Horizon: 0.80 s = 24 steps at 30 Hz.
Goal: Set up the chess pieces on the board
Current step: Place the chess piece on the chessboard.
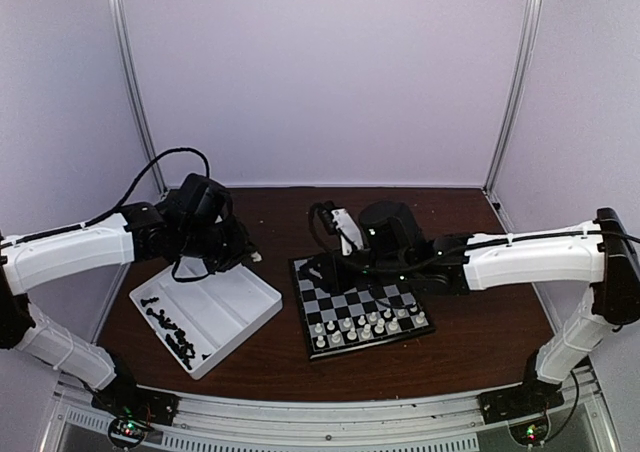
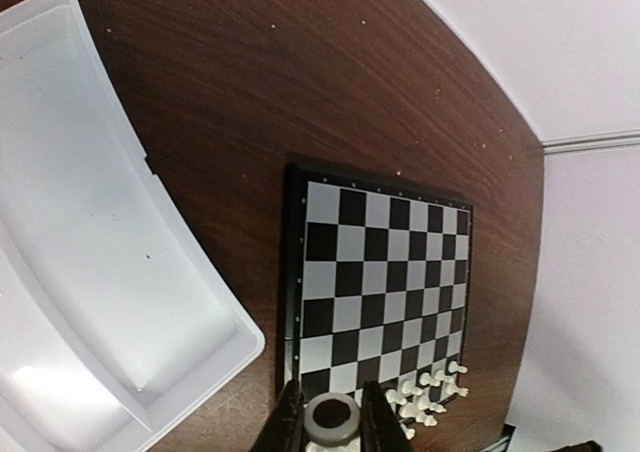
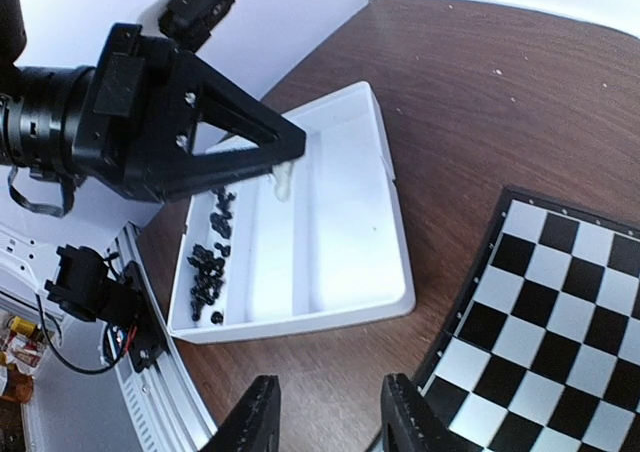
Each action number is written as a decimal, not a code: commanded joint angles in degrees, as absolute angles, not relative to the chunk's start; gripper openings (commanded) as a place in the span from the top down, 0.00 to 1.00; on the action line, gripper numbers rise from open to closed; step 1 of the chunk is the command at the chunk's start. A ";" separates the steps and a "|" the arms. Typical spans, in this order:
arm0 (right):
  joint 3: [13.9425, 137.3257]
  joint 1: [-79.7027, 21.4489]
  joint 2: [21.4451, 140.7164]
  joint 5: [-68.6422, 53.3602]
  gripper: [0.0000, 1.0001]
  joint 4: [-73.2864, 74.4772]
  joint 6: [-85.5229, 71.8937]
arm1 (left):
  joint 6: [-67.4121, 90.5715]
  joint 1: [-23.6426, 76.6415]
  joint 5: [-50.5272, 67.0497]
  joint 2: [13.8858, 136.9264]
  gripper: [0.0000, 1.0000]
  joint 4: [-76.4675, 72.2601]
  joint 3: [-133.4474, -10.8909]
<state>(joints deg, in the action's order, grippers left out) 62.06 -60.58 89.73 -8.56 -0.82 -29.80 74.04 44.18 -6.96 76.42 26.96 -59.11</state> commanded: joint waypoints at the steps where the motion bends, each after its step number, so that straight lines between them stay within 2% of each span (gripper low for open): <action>1: 65.55 -62.60 93.15 -3.59 0.63 -12.63 -33.19 | 80.31 43.71 -2.76 74.04 0.87 20.04 -57.16; 16: 76.06 -63.32 105.88 -4.36 0.61 -17.67 -35.76 | 85.96 43.73 -0.94 68.86 0.87 15.84 -52.32; 24: 77.54 -63.34 108.12 -5.38 0.64 -18.19 -37.00 | 86.92 43.73 -0.96 67.63 0.87 15.04 -50.90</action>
<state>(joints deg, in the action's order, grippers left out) 76.36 -63.02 107.33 -4.64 -16.58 -35.92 86.02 44.18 -1.26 69.30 17.98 -51.48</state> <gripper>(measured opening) 0.367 0.161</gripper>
